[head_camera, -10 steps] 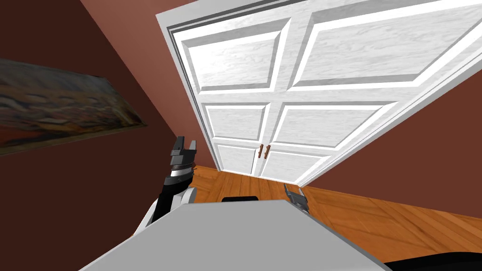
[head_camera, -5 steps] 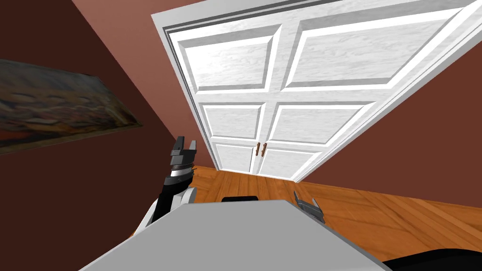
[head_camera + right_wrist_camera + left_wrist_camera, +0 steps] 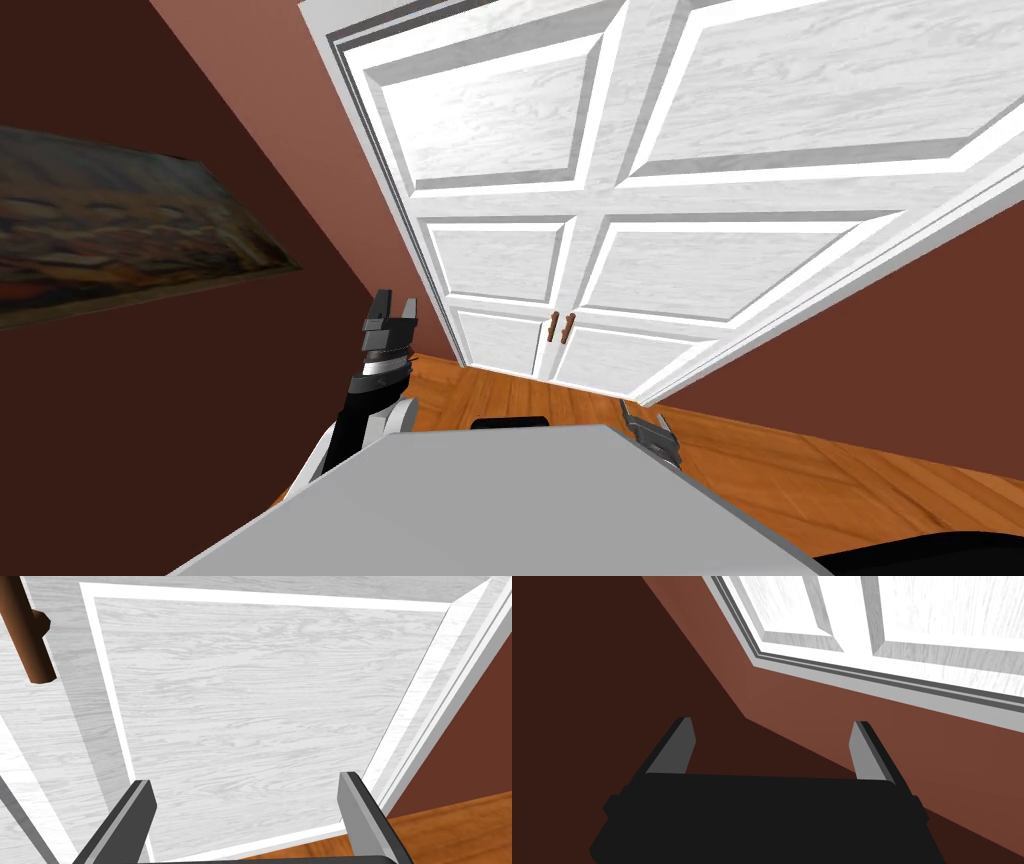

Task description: Pull the door open

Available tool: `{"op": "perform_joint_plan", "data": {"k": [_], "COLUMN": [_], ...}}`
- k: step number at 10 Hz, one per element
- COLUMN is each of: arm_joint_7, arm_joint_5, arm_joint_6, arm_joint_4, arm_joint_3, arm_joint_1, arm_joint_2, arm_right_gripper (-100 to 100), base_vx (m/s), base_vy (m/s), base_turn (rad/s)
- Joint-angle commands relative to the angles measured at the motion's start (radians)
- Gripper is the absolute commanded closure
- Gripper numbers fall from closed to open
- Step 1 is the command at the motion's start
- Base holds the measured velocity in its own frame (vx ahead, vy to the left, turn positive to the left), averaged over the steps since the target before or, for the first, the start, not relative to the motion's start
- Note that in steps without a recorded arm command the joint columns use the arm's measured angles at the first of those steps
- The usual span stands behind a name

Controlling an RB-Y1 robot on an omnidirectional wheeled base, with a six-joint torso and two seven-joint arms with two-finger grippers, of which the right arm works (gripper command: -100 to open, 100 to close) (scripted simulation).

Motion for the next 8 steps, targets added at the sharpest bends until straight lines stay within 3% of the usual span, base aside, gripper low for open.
{"op": "perform_joint_plan", "data": {"k": [1, 8], "arm_joint_7": [-0.006, -0.006], "arm_joint_5": [0.005, 0.029], "arm_joint_6": [-0.005, -0.004], "arm_joint_4": [0.007, -0.043], "arm_joint_3": [0.012, 0.064], "arm_joint_1": [-0.032, -0.135], "arm_joint_2": [0.004, 0.045], "arm_right_gripper": [-100, -100], "base_vx": [0.158, 0.182], "base_vy": [-0.058, -0.027], "base_turn": [0.104, 0.117]}}
